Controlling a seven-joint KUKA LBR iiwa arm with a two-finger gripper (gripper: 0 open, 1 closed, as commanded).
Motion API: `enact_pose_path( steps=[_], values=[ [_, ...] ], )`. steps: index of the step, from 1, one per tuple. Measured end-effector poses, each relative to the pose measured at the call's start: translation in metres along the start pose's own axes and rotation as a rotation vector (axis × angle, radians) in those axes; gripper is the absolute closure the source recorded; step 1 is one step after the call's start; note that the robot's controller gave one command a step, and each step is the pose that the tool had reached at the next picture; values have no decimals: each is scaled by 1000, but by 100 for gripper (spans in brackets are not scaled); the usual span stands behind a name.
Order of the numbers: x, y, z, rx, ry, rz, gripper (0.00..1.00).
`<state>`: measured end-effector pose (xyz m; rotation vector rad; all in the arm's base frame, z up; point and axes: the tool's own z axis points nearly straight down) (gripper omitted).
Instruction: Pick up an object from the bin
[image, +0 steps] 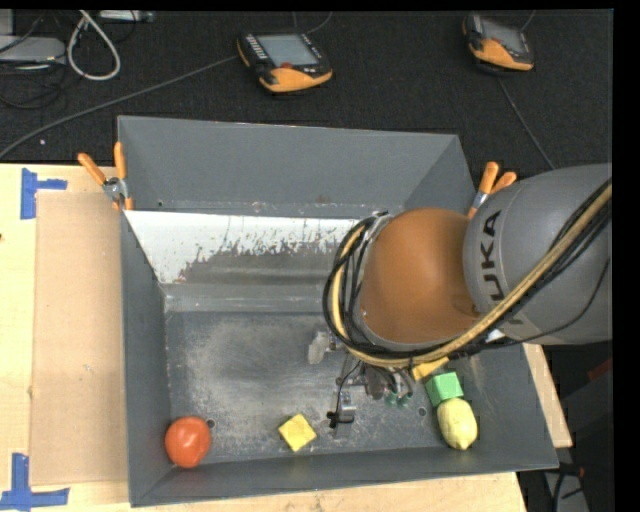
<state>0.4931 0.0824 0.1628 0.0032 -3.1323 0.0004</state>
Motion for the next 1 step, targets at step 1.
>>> enact_pose_path(
  steps=[1],
  values=[
    [-2, -1, -3, -1, -7, 4, 0]
  ],
)
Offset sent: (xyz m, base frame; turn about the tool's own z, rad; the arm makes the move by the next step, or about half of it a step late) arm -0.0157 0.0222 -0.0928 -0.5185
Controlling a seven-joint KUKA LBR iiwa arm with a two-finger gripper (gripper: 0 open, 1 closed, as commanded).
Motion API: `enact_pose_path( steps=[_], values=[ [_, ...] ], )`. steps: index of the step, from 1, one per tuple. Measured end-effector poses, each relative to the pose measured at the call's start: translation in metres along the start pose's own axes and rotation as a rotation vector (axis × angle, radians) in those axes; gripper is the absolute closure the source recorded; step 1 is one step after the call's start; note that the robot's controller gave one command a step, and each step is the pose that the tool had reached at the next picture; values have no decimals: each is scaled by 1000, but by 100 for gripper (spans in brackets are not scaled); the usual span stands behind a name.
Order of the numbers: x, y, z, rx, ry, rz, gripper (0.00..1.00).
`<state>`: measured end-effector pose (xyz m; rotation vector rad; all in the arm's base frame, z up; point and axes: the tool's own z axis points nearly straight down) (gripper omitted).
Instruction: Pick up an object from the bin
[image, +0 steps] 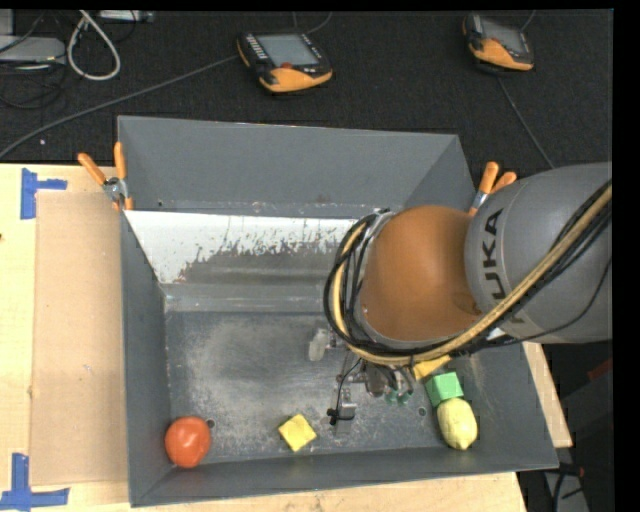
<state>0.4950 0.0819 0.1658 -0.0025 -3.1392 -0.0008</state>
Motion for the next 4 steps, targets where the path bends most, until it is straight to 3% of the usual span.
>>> enact_pose_path(
  steps=[1, 2, 3, 4],
  values=[
    [13, 19, 75, -1, -1, -418, 0],
    [23, 28, 3, 0, -7, -401, 0],
    [23, 21, 69, -2, -9, -584, 0],
    [15, 26, 90, 2, -28, -638, 0]
  ],
)
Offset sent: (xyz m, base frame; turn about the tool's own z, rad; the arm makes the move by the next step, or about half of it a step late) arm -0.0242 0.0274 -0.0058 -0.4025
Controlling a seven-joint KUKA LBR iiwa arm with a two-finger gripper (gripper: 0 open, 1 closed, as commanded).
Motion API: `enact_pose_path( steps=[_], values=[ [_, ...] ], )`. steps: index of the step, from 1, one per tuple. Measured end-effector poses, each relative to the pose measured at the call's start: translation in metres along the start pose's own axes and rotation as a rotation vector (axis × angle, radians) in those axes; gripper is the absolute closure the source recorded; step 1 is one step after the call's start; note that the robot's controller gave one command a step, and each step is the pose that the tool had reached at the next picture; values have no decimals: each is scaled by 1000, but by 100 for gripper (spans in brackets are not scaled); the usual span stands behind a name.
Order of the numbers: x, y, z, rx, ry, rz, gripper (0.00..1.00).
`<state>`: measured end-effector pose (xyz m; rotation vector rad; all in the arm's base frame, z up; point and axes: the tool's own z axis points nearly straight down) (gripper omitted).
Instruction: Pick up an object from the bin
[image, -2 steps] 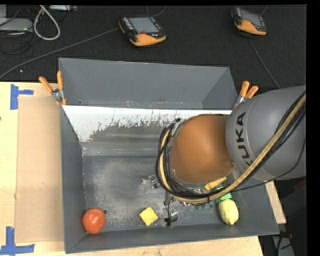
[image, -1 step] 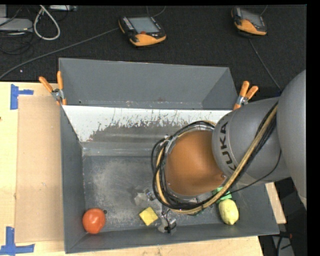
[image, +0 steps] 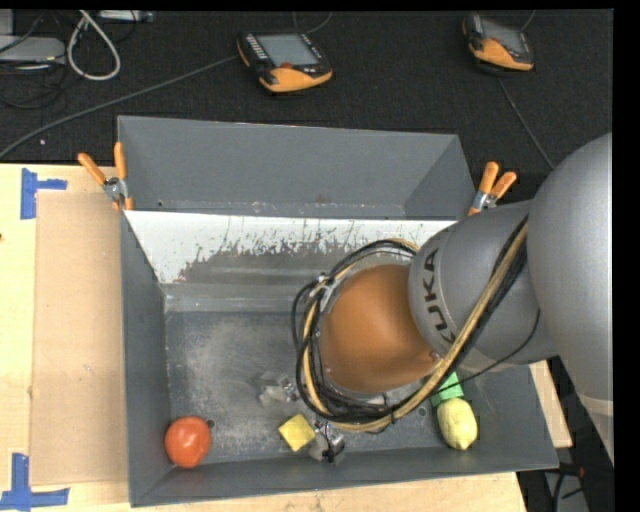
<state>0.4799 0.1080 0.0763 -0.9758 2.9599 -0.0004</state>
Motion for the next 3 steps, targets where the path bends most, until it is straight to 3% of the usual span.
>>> enact_pose_path(
  steps=[1, 3],
  values=[
    [10, -3, 5, -5, 4, 30, 100],
    [11, -2, -3, -6, 7, 32, 100]
  ],
)
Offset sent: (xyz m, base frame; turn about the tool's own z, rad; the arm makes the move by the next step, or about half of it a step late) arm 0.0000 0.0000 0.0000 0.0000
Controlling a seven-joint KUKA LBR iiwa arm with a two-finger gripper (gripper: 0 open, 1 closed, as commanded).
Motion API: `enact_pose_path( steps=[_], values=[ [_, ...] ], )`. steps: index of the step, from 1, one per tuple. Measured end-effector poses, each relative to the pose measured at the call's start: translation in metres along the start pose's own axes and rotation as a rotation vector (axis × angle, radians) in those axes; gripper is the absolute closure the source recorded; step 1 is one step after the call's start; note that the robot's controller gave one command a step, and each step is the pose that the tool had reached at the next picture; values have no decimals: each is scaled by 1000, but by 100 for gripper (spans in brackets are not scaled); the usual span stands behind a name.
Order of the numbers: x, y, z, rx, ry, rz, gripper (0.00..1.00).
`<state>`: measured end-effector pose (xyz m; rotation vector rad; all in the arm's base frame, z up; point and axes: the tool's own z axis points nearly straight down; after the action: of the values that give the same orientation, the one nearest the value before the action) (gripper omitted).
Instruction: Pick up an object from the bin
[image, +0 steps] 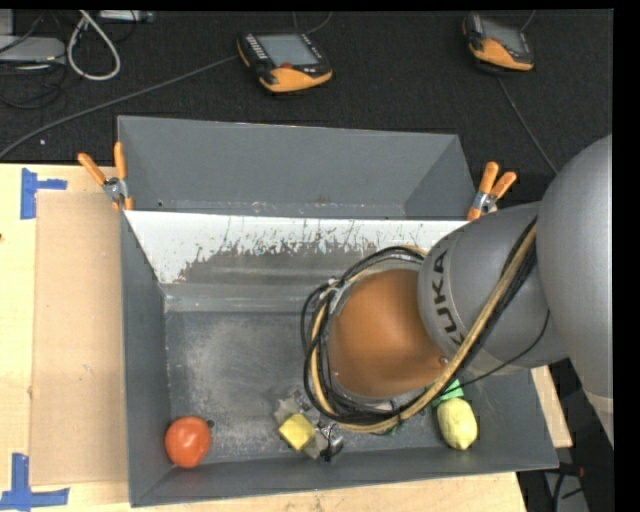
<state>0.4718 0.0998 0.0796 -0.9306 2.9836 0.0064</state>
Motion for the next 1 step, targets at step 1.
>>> enact_pose_path(
  steps=[1],
  values=[
    [0, 1, -15, -1, 0, 2, 100]
  ],
)
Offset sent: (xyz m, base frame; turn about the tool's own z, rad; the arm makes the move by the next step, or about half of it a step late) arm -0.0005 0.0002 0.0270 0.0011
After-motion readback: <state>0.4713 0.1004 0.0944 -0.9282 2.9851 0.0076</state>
